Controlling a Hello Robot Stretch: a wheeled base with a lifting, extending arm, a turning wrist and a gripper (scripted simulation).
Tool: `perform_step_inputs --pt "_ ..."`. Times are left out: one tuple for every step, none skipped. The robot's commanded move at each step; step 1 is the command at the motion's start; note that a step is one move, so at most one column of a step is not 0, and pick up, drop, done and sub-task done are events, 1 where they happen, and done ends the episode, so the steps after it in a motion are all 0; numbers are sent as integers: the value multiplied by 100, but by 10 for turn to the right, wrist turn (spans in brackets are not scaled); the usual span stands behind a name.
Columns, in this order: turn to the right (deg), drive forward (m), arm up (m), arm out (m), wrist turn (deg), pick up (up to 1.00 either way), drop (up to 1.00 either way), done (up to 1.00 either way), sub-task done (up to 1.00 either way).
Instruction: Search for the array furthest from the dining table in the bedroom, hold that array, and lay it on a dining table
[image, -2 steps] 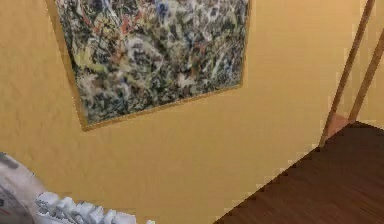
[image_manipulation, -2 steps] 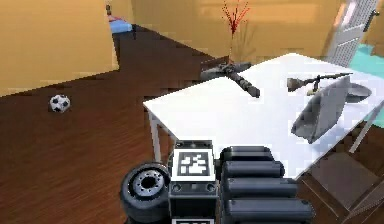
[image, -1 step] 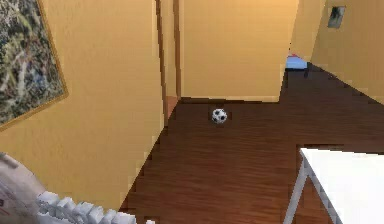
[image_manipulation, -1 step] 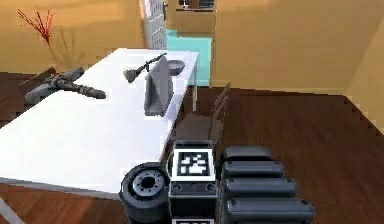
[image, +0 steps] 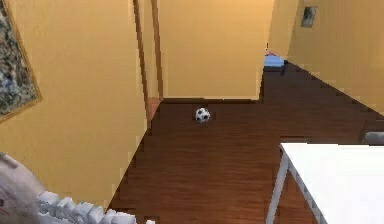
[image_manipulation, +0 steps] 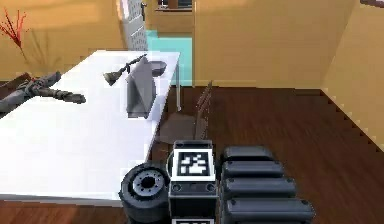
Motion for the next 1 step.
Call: perform_step_inputs --pt "0 100 0 0 0 0 0 0 0"
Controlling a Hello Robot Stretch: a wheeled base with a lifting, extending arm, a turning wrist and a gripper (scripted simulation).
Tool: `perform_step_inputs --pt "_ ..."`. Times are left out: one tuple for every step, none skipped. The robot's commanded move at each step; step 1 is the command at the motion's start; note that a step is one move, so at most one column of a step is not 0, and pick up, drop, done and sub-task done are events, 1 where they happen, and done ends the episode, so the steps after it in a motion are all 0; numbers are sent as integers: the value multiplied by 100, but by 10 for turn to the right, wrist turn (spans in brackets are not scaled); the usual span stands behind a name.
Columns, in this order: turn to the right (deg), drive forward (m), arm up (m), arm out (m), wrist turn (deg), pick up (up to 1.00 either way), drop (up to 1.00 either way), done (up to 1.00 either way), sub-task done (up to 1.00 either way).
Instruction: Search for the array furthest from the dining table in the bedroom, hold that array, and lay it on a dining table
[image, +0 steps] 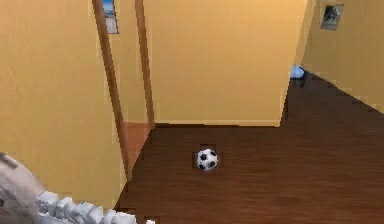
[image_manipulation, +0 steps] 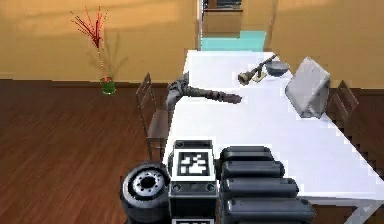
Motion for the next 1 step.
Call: perform_step_inputs --pt "30 0 0 0 0 0 0 0 0"
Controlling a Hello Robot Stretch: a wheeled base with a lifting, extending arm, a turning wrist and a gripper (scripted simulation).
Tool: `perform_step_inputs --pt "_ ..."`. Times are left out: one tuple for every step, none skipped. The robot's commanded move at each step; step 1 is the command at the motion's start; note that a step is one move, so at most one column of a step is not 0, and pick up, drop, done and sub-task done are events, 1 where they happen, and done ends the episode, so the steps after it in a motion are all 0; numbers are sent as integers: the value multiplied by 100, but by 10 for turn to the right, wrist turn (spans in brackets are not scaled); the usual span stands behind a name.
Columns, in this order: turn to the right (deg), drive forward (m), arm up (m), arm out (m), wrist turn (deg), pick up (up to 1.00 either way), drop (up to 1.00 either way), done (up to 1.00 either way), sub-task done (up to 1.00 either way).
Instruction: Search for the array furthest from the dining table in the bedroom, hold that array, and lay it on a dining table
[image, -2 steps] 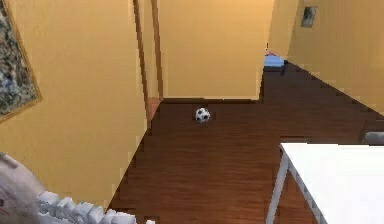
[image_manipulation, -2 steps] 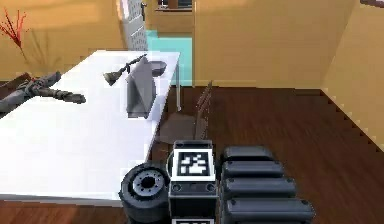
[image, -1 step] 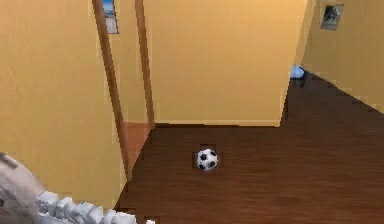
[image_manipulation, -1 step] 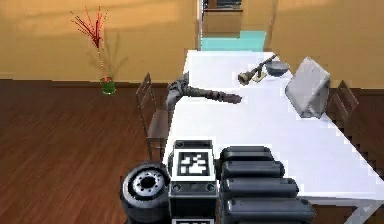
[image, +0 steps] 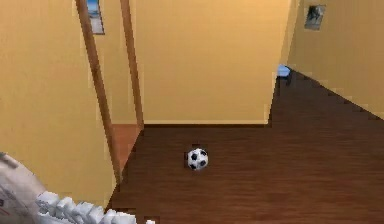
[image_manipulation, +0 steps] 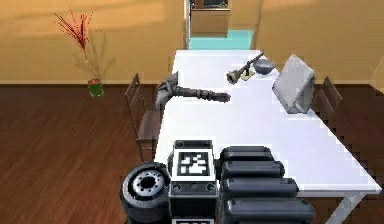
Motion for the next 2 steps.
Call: perform_step_inputs --pt "0 50 0 0 0 0 0 0 0" --pt "450 0 0 0 0 0 0 0 0"
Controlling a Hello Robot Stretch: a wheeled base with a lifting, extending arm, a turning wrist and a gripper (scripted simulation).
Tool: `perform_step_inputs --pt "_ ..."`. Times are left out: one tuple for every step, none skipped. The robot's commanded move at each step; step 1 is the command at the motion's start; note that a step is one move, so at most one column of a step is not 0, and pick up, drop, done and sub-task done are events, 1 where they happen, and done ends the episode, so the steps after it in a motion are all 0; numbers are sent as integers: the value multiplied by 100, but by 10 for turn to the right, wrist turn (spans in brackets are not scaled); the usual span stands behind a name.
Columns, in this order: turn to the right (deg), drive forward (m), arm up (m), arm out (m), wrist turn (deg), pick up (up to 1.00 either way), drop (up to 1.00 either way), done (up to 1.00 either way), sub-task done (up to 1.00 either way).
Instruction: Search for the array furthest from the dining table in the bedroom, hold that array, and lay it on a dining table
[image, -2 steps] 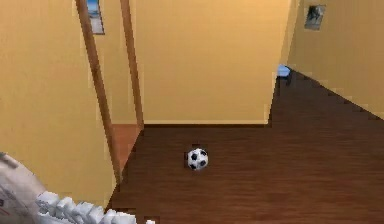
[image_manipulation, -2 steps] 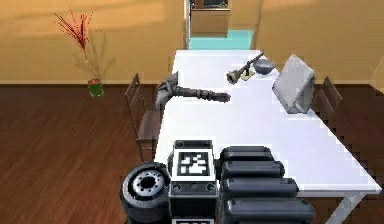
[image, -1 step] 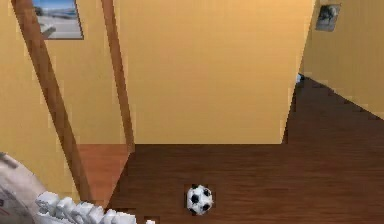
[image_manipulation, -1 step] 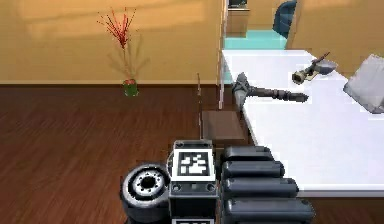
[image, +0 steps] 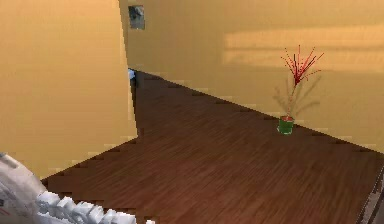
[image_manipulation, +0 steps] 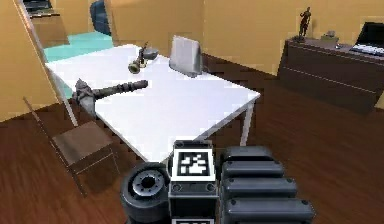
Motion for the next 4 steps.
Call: perform_step_inputs --pt "90 0 0 0 0 0 0 0 0" --pt "30 0 0 0 0 0 0 0 0" --pt "0 90 0 0 0 0 0 0 0" --pt "330 0 0 0 0 0 0 0 0"
